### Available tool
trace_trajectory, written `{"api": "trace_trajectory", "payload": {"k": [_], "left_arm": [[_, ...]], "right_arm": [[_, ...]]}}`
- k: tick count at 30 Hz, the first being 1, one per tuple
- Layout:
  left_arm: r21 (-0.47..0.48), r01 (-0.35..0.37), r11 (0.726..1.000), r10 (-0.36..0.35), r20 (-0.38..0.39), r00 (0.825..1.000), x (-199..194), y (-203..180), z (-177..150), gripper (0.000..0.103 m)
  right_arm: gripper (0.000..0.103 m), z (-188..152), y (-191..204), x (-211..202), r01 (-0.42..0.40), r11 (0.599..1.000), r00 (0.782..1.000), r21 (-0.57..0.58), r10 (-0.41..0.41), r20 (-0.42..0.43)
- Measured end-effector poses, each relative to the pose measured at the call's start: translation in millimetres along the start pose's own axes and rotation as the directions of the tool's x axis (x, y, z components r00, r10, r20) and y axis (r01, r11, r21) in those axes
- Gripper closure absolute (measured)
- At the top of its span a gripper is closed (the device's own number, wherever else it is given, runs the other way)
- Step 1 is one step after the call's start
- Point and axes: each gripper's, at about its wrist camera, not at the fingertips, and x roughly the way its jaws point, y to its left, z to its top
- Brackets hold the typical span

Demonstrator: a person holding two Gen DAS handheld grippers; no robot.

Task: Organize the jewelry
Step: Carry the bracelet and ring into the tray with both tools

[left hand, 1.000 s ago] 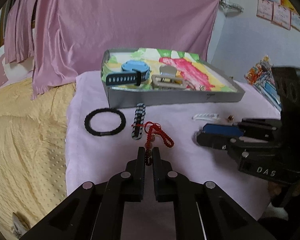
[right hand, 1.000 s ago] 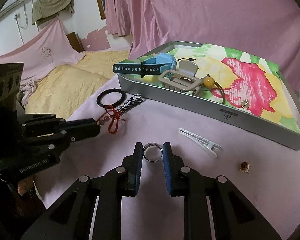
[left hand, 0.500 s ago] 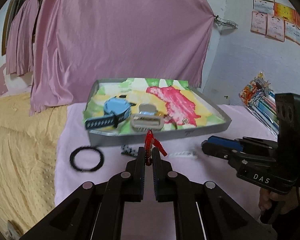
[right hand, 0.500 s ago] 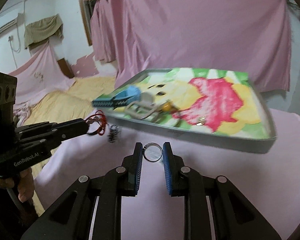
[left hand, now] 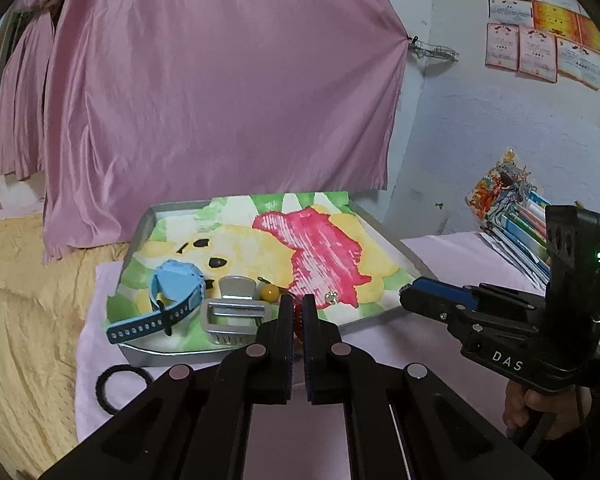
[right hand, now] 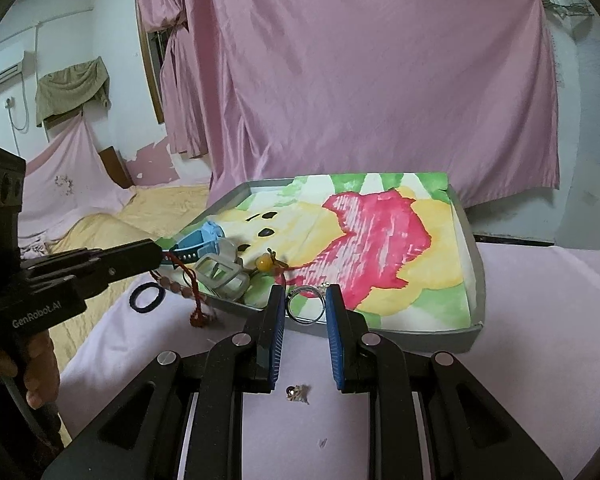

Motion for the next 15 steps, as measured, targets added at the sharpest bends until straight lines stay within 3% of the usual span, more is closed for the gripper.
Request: {"api": "trace_trajectory", "payload": {"k": [15], "left_arm": [[0.01,0.038,0.999,-0.038,0.008,0.999,21.1,-16.3,20.1,0.099]], "right_arm": [[0.085,5.0,-20.6,16.3,-0.021,0.999,1.0,0.05,0.021,0.004]]}}
